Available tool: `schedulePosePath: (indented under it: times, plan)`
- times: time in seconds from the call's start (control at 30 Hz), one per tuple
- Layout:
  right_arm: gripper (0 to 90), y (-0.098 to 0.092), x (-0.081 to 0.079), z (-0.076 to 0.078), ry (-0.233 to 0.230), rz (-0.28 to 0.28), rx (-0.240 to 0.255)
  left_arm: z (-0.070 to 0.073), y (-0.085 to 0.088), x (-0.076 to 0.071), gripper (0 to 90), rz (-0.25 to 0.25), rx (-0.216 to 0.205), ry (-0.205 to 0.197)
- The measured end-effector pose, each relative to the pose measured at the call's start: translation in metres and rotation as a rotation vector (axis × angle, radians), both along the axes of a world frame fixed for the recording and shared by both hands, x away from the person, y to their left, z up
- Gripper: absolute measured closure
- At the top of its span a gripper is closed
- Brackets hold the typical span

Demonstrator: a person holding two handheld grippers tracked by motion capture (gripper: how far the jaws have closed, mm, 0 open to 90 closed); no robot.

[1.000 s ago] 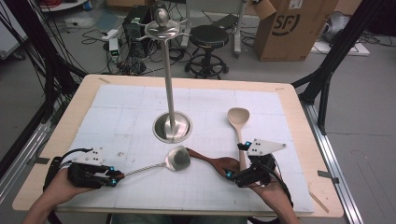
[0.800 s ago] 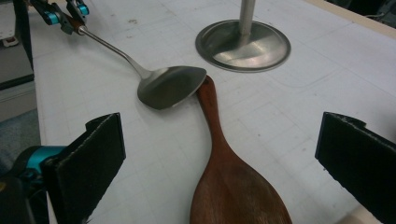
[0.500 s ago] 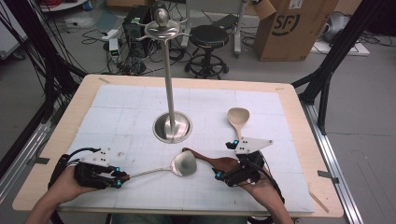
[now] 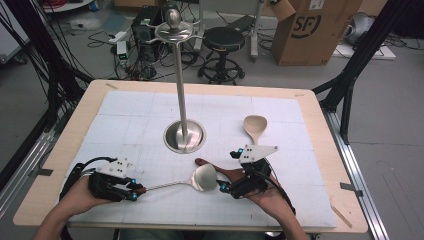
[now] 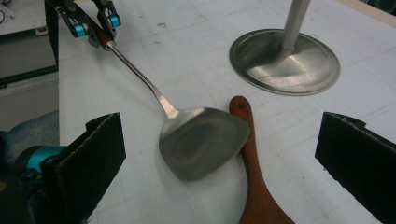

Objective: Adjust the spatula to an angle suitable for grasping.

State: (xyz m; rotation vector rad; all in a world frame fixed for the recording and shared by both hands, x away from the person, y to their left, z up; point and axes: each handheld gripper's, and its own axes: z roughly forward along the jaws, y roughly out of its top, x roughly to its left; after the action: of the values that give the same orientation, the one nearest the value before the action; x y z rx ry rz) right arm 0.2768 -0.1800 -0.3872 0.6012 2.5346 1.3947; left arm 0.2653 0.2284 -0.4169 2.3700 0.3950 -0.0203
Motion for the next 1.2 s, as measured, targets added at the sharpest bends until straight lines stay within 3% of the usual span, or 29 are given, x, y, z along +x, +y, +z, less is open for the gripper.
schedulePosePath:
  times: [0.57, 0.63, 0.93, 1.03, 1.2]
  plan:
    - [0.8, 0.038, 0.008, -0.009, 0.027, 0.089, -0.031, -0.001, -0.016, 0.004, 73.3, -0.033, 0.004, 0.005]
    - [6.2, 0.045, 0.009, -0.011, 0.041, 0.114, -0.038, -0.001, -0.020, 0.005, 73.3, -0.041, 0.000, 0.004]
    - [7.0, 0.061, 0.013, -0.019, 0.069, 0.151, -0.064, 0.000, -0.028, 0.008, 73.2, -0.052, -0.009, 0.009]
    - [20.8, 0.066, 0.015, -0.021, 0.074, 0.188, -0.071, 0.000, -0.028, 0.008, 73.2, -0.053, -0.005, 0.009]
    - [19.3, 0.073, 0.016, -0.024, 0.081, 0.194, -0.083, 0.001, -0.032, 0.009, 73.2, -0.056, -0.005, 0.008]
